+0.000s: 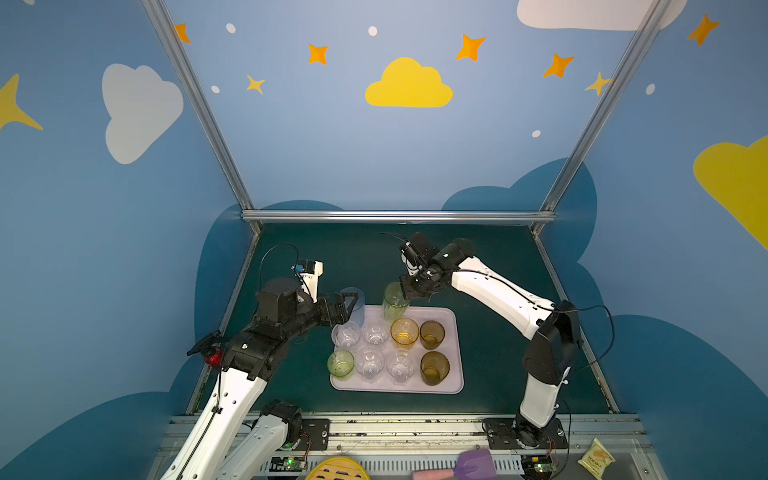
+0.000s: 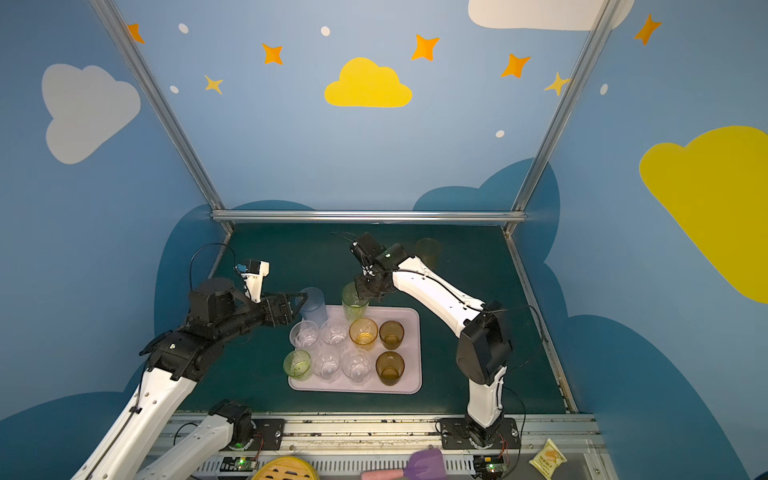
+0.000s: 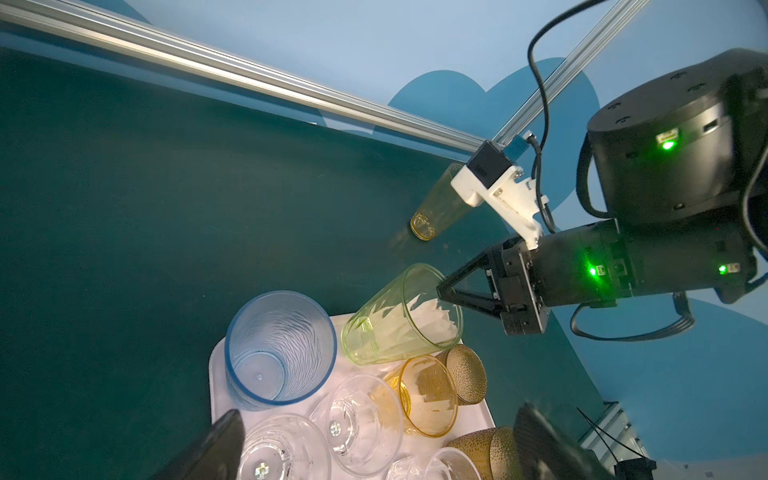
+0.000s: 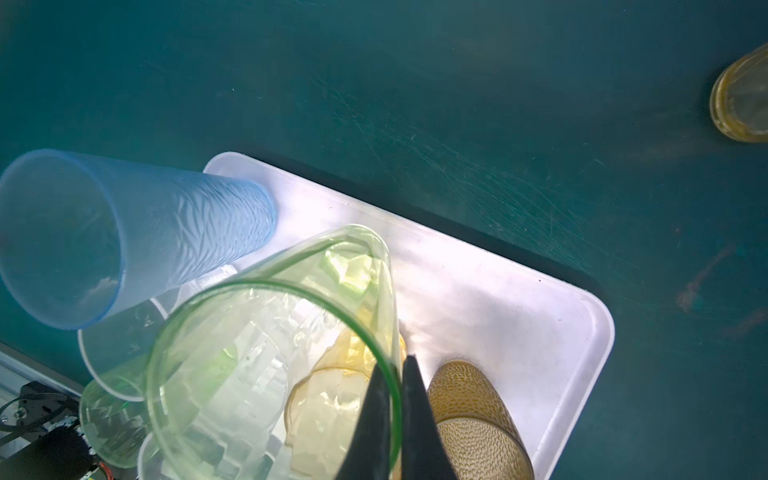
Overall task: Place the glasses into the tray
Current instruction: 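Lower the green glass onto the tray beside the blue cup with the right gripper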
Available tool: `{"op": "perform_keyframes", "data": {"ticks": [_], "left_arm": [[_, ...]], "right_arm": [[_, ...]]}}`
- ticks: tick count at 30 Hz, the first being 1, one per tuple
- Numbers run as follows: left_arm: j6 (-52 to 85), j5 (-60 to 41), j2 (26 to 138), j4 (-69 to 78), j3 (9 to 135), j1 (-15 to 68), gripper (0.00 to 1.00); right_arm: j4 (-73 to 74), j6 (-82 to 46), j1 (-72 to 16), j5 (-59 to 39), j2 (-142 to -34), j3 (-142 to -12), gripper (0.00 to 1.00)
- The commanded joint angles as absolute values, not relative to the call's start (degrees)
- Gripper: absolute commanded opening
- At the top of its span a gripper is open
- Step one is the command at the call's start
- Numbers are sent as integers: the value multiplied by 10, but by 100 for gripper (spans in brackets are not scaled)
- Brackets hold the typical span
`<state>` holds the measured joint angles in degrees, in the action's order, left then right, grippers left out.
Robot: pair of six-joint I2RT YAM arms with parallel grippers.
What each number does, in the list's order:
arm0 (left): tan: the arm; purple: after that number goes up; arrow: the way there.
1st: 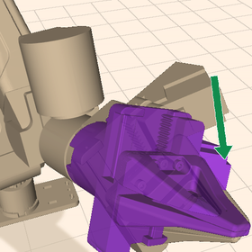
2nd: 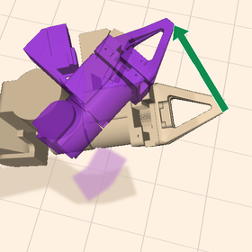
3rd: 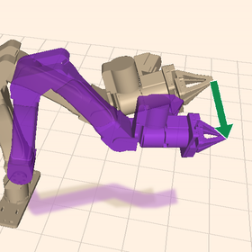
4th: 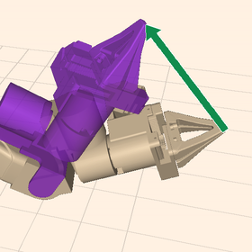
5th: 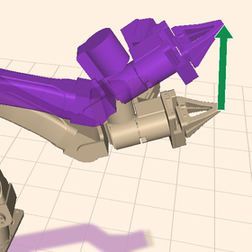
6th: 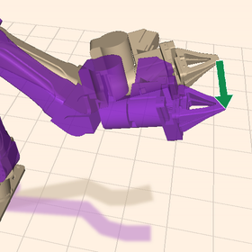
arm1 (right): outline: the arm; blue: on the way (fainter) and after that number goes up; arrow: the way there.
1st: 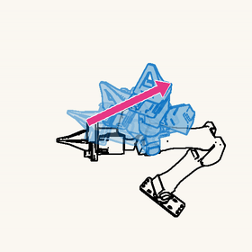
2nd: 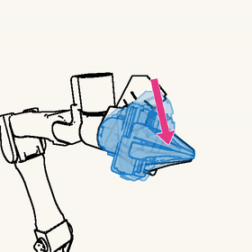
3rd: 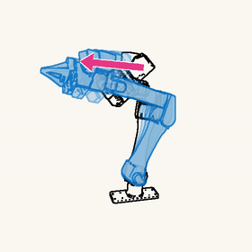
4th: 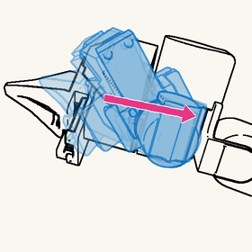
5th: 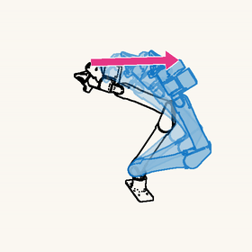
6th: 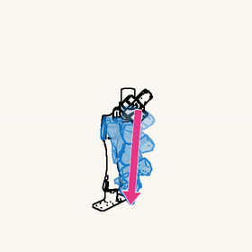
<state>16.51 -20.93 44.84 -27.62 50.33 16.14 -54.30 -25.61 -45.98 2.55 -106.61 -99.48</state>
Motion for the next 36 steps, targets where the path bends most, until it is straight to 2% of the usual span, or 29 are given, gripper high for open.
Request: {"op": "perform_keyframes", "data": {"ticks": [1, 36], "left_arm": [[158, -202, 443, -270, 500, 163, 100], [163, -192, 441, -273, 500, 164, 100]], "right_arm": [[-548, -252, -464, 25, -1070, -1022, 0], [-560, -266, -480, 39, -1123, -1038, 0]]}}
